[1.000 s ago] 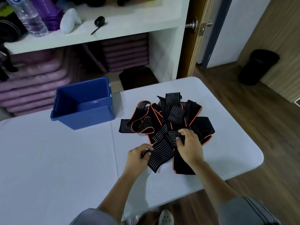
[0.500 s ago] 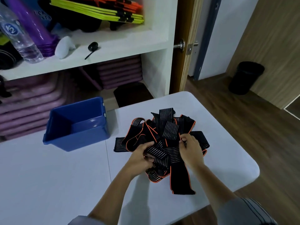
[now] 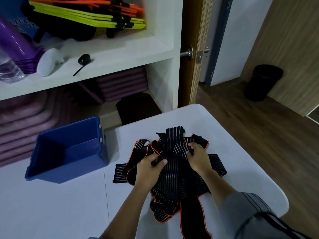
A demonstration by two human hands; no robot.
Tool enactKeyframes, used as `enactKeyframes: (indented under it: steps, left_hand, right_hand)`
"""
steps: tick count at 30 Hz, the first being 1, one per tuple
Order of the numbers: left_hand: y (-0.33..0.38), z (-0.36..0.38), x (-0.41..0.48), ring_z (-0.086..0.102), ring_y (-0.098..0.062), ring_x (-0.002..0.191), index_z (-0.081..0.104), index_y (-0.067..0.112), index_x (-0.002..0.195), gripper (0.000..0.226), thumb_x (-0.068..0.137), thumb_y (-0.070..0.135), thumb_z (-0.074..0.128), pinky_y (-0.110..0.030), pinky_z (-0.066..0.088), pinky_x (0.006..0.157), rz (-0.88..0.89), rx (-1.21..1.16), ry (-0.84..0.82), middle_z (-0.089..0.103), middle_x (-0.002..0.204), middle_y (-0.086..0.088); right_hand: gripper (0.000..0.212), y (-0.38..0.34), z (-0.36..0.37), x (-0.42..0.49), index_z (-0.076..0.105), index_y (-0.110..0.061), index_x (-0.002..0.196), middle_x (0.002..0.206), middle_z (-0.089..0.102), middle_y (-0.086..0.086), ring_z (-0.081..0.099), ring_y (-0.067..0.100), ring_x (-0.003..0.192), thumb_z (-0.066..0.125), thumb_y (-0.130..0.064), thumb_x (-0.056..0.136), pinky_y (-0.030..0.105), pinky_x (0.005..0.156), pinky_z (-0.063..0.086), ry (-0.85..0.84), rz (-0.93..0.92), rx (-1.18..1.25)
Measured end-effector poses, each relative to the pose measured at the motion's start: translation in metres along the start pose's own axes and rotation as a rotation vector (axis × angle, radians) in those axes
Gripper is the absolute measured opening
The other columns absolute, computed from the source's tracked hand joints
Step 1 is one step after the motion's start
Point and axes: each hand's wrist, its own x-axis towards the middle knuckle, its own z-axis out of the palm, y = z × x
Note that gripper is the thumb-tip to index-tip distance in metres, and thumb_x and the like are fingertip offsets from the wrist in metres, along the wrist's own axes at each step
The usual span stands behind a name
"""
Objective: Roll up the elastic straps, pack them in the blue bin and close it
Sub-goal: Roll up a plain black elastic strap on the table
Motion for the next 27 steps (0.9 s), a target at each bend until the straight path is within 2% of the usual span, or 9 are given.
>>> enactKeyframes:
  steps: [3,6,11,13,15,19,22,25,27]
  left_hand:
    - [-0.003,0.007,0.008,0.037,-0.009,0.052,0.045,0.01,0.061,0.036,0.083,0.026,0.068,-0.015,0.033,0.05,-0.012,-0.006,-0.022,0.038,0.054,0.006]
    - [-0.005,0.01,0.014,0.037,-0.009,0.053,0.042,0.013,0.06,0.037,0.083,0.026,0.068,-0.013,0.031,0.049,-0.02,-0.018,-0.034,0.038,0.055,0.005]
    - [-0.007,0.009,0.013,0.039,-0.011,0.055,0.049,0.006,0.066,0.032,0.083,0.026,0.068,-0.016,0.035,0.053,-0.037,-0.04,-0.026,0.04,0.058,0.004]
    - [-0.006,0.008,0.011,0.039,-0.011,0.055,0.05,0.003,0.07,0.032,0.083,0.027,0.068,-0.019,0.035,0.054,-0.027,-0.035,-0.014,0.04,0.059,0.004]
    - [-0.003,0.005,0.007,0.04,-0.012,0.057,0.053,0.002,0.073,0.032,0.082,0.028,0.069,-0.025,0.037,0.057,-0.028,-0.054,-0.005,0.042,0.061,0.003]
    - [0.006,-0.005,-0.003,0.043,-0.013,0.059,0.056,0.003,0.075,0.031,0.08,0.031,0.07,-0.028,0.038,0.059,-0.016,-0.094,0.017,0.045,0.063,0.001]
    - [0.018,-0.016,-0.011,0.042,-0.014,0.058,0.053,0.007,0.068,0.031,0.08,0.031,0.07,-0.03,0.037,0.058,0.001,-0.16,0.032,0.045,0.061,0.001]
    - [0.042,-0.029,-0.02,0.043,-0.011,0.056,0.049,0.02,0.057,0.032,0.082,0.027,0.069,-0.026,0.036,0.057,0.071,-0.199,0.061,0.045,0.057,0.004]
    - [0.061,-0.039,-0.025,0.046,-0.014,0.058,0.052,0.016,0.061,0.029,0.082,0.027,0.068,-0.031,0.039,0.059,0.138,-0.232,0.084,0.049,0.059,-0.004]
  right_hand:
    - [0.048,0.002,0.007,0.013,0.038,-0.01,0.139,0.138,0.044,0.013,0.041,0.031,0.126,0.051,-0.022,0.095,0.039,0.1,0.037,-0.075,0.009,-0.048]
    - [0.055,0.001,0.014,0.02,0.031,-0.01,0.143,0.142,0.04,0.012,0.033,0.033,0.13,0.053,-0.026,0.095,0.04,0.104,0.034,-0.14,0.031,-0.112]
    - [0.055,0.001,0.017,0.019,0.041,-0.013,0.135,0.13,0.043,0.01,0.04,0.028,0.122,0.066,-0.023,0.086,0.036,0.097,0.039,-0.058,0.033,-0.1]
    - [0.043,-0.001,0.015,0.014,0.052,-0.012,0.124,0.119,0.048,0.008,0.047,0.024,0.114,0.068,-0.018,0.084,0.029,0.087,0.042,0.012,0.015,-0.01]
    - [0.027,-0.006,0.009,0.008,0.061,-0.011,0.11,0.105,0.053,0.004,0.054,0.018,0.101,0.068,-0.016,0.084,0.024,0.078,0.039,0.044,0.023,0.125]
    - [0.012,-0.021,-0.016,-0.004,0.066,-0.015,0.096,0.089,0.067,0.001,0.065,0.016,0.084,0.068,-0.018,0.085,0.023,0.072,0.048,-0.061,0.075,0.529]
    - [0.016,-0.039,-0.043,-0.016,0.065,-0.013,0.1,0.092,0.071,0.008,0.068,0.018,0.08,0.068,-0.017,0.085,0.026,0.069,0.056,-0.101,0.099,0.814]
    - [0.021,-0.066,-0.074,-0.03,0.063,-0.009,0.106,0.097,0.069,0.009,0.067,0.017,0.084,0.064,-0.02,0.088,0.033,0.074,0.058,-0.147,0.022,0.9]
    - [0.017,-0.087,-0.093,-0.04,0.065,-0.011,0.1,0.094,0.068,0.003,0.065,0.014,0.086,0.057,-0.024,0.092,0.03,0.073,0.056,-0.179,-0.051,0.913]
